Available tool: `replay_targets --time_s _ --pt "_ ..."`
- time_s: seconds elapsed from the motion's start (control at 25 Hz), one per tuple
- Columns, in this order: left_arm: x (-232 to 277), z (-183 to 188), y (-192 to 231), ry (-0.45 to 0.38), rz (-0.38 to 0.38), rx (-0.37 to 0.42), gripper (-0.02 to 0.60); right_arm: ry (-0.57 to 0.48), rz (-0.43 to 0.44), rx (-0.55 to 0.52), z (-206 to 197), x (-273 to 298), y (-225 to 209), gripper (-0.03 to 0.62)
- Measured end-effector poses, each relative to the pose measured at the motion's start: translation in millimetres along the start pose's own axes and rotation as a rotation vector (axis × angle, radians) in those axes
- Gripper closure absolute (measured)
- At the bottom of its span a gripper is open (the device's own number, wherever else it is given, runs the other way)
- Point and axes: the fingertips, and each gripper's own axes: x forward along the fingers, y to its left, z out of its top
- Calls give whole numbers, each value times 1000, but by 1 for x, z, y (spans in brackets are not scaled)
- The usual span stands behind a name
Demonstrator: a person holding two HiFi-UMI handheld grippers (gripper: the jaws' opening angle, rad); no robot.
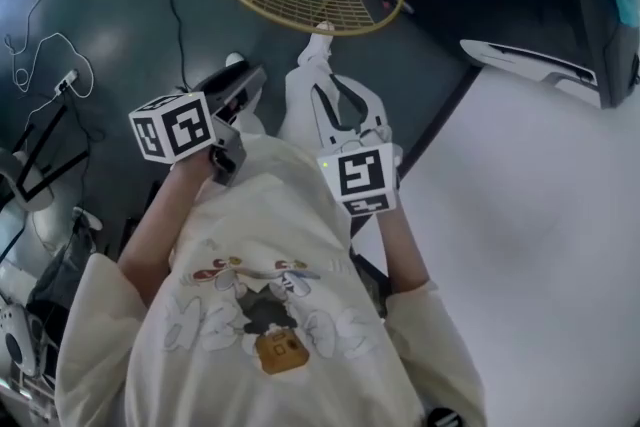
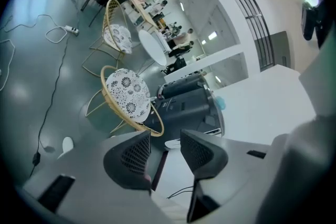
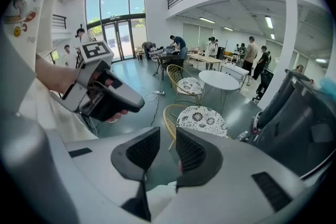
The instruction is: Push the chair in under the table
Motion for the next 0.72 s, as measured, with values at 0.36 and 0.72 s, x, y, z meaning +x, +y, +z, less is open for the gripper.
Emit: replay_targets --time_s 0.36,0.72 --pt "78 7 52 -38 132 -240 425 20 83 149 -21 72 -38 511" --pt "117 14 103 -89 231 -313 425 67 -28 579 -94 122 -88 474"
